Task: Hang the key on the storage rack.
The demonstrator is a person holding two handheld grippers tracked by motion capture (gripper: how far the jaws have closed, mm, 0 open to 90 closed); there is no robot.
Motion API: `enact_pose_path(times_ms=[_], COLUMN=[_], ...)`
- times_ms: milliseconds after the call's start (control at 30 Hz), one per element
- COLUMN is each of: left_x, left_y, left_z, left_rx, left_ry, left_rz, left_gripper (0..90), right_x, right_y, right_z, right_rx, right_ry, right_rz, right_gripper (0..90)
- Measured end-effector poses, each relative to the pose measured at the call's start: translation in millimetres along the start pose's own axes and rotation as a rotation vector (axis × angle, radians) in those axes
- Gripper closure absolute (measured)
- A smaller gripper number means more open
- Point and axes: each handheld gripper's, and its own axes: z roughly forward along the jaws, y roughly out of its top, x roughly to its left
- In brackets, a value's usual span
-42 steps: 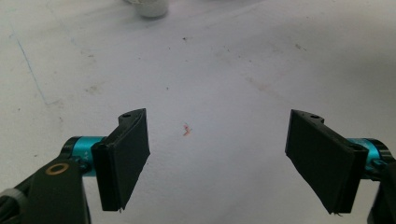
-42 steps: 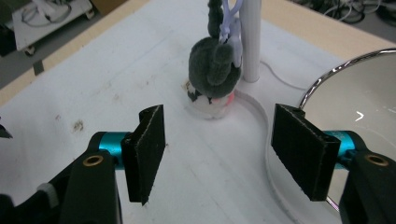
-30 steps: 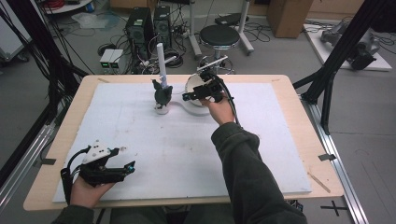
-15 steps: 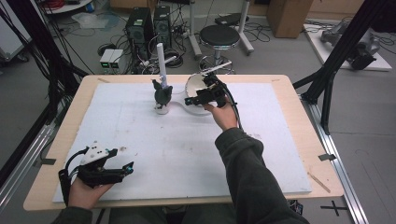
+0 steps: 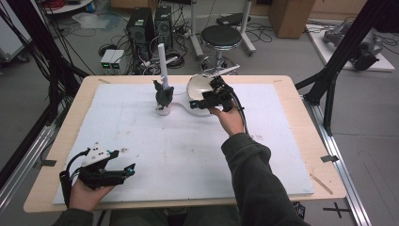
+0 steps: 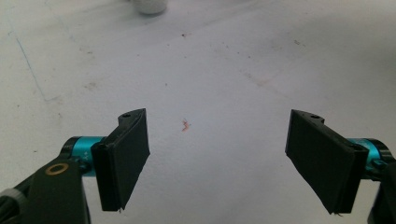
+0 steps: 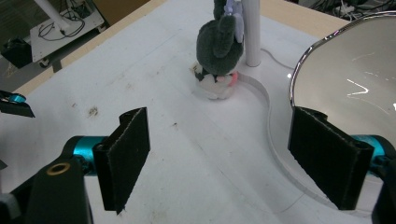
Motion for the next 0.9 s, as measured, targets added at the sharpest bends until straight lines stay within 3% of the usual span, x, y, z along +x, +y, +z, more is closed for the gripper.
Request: enact_pose_path(times_ms=[467, 900], left_x=[-0.2, -0.7], left_y=[0.3, 0.7], left_z=[0.7, 1.6], left_rx=[0.005, 0.009], left_ry=[-0.004, -0.003], left_rz=[0.004, 0.003], left_gripper=[21.5, 21.4], right_x=[2.8, -1.0], right_y=[-10.3, -24.9], right_z=[-9.9, -17.5], right_rx=[-0.019, -0.026], right_ry=[-0.026, -0.044], right_rz=[-0.019, 0.001], right_gripper=[12.3, 11.9])
